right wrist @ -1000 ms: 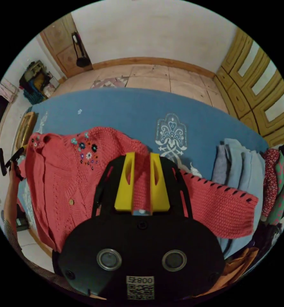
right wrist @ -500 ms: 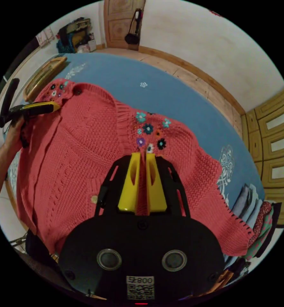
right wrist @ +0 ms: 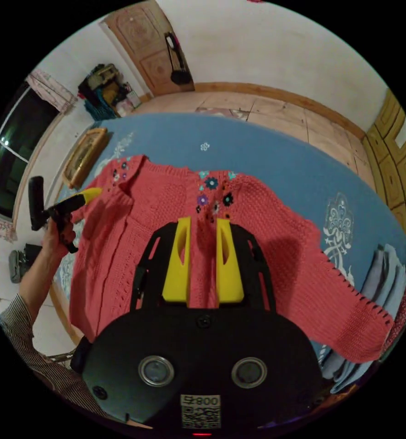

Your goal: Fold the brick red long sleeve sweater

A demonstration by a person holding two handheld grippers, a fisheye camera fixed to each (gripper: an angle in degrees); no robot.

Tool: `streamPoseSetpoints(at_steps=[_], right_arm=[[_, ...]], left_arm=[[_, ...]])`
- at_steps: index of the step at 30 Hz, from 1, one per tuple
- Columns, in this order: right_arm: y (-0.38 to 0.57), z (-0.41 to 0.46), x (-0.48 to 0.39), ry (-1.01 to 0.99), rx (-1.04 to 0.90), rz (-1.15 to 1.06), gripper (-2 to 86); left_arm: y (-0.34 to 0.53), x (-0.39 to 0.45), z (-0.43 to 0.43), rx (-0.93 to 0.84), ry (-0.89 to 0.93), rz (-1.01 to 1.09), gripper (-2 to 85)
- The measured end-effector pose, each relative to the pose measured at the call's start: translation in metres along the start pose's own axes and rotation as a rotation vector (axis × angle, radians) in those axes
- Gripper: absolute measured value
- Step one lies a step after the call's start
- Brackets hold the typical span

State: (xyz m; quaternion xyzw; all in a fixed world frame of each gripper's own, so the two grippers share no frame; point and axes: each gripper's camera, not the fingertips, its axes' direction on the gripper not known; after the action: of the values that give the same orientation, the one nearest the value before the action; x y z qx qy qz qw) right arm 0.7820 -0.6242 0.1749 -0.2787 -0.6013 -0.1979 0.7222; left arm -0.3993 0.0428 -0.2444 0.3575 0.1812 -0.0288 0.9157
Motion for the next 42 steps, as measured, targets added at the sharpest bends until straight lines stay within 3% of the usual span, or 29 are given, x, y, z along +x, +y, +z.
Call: streamPoseSetpoints(at_steps=[6, 11, 16, 22, 29, 35, 42], right_arm=[[0.103, -0.04, 0.016, -0.118, 0.105, 0.004, 9.1], [0.231, -0.014, 0.01, -0.151, -0.063, 0.106, 8.9], [0.285, -0.002, -0.016, -0.261, -0.066, 0.172, 8.7], [0.238, 0.017, -0.084, -0.243, -0.038, -0.044, 8.6], [0.106, 0.085, -0.121, -0.214, -0.01, -0.076, 8.9], [0.009, 0.151, -0.137, -0.097, -0.056, -0.077, 10.9], [-0.02, 0.218, -0.155, -0.019, -0.128, -0.056, 10.2]], left_arm=[[0.138, -0.004, -0.056, -0.105, 0.078, -0.043, 10.1], [0.269, -0.009, -0.095, -0.167, -0.004, -0.207, 10.5], [0.358, 0.007, -0.118, -0.138, 0.029, -0.324, 10.6], [0.391, 0.041, -0.09, -0.218, 0.013, -0.175, 11.0], [0.421, 0.036, -0.054, -0.318, -0.207, -0.087, 3.7], [0.449, 0.015, -0.055, -0.293, -0.144, -0.096, 2.0], [0.478, 0.008, -0.049, -0.272, -0.109, -0.044, 3.2]])
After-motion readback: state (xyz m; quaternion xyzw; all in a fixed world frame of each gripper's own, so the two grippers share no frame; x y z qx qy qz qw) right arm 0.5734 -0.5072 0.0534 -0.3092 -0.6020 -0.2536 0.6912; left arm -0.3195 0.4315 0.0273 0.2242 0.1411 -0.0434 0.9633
